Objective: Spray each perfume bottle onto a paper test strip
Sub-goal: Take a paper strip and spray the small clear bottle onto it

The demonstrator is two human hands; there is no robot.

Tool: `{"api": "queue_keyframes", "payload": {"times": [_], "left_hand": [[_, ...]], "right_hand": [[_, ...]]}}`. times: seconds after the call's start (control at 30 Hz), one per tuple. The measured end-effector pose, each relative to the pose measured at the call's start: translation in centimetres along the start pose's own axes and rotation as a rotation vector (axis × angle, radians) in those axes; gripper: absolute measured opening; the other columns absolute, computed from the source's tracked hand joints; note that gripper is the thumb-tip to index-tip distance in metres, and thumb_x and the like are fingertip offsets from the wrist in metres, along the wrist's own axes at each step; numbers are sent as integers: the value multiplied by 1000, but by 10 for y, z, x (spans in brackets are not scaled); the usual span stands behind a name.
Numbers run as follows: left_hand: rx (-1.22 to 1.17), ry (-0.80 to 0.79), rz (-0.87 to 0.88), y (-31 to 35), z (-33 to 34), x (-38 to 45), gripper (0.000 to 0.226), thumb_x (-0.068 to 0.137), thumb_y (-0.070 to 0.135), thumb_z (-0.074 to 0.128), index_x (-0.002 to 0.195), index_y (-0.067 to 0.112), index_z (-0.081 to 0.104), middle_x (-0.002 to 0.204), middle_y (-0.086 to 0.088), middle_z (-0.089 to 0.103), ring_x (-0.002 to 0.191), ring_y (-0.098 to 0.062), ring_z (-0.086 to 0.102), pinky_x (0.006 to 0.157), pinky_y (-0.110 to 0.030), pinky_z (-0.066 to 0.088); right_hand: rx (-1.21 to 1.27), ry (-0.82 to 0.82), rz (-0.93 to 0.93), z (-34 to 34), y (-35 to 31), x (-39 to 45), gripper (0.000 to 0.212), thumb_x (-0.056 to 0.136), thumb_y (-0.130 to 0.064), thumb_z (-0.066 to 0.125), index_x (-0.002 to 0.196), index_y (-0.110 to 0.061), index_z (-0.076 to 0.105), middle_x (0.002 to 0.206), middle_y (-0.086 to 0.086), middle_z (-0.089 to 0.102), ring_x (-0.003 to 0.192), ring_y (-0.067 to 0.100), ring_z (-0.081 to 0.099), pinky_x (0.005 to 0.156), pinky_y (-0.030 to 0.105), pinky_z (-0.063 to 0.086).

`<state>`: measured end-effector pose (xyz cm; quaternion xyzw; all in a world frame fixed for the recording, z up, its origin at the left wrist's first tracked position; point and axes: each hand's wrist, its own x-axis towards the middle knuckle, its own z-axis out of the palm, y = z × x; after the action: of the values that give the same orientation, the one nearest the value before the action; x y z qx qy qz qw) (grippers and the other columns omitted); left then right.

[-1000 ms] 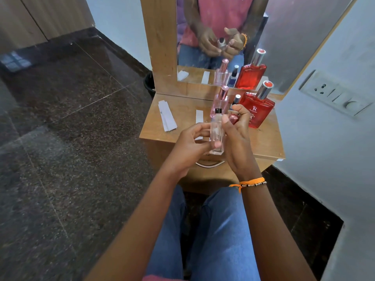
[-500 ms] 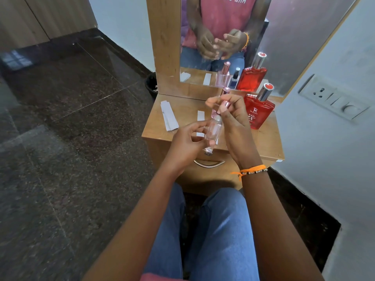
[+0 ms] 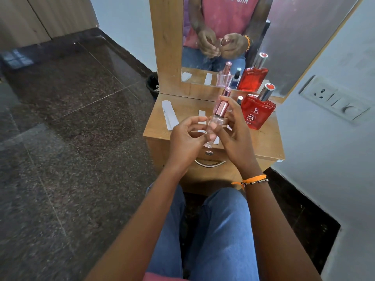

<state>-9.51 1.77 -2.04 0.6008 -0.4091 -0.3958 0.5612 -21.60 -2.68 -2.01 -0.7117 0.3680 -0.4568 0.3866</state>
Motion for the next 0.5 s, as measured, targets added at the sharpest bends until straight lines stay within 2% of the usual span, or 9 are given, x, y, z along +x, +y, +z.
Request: {"api": "queue_keyframes", "payload": {"times": [0.07,0.17,0.23,0.3,0.37,0.5], "left_hand": [[-22,10,2,1,1,-1,41,68,12,81,104,22,64,93,8,71,94,-10,67,84,-36,56],[-54,24,2,2,3,-1,38,69,10,79,102,21,63,90,11,70,88,-7,67,79,-29,56],[-66,30,-3,0,2,1,37,70,8,79,101,19,63,90,9,70,84,-5,67,77,-26,56],[-64,26,-12,-6,0,3,36,70,9,80,100,18,62,92,4,71,83,-6,67,78,-26,56],[-66,9,-28,-10,0,4,37,69,8,80,101,16,62,92,2,70,80,-4,66,77,-25,56],[-61,-32,-33,-11,4,3,39,69,1,78,99,18,60,88,8,66,69,8,62,67,-12,50]], "right_hand": [[-17,28,-22,1,0,-1,52,92,-8,61,139,-10,40,102,2,62,92,16,64,84,28,54],[-22,53,-41,2,-2,0,50,91,-7,62,137,-7,41,99,20,60,86,11,61,80,24,52],[-45,42,-48,3,-4,2,49,90,-7,63,135,-8,43,96,26,56,83,19,60,76,27,52],[-90,0,-22,2,-2,3,48,87,-7,65,131,-13,45,95,22,58,81,27,59,76,36,53],[-99,-22,16,-5,0,5,42,89,-8,63,128,-15,50,99,14,64,84,21,63,79,38,56],[114,27,110,-20,-4,7,26,98,-11,49,121,-10,62,123,11,64,110,20,64,89,34,55]]}}
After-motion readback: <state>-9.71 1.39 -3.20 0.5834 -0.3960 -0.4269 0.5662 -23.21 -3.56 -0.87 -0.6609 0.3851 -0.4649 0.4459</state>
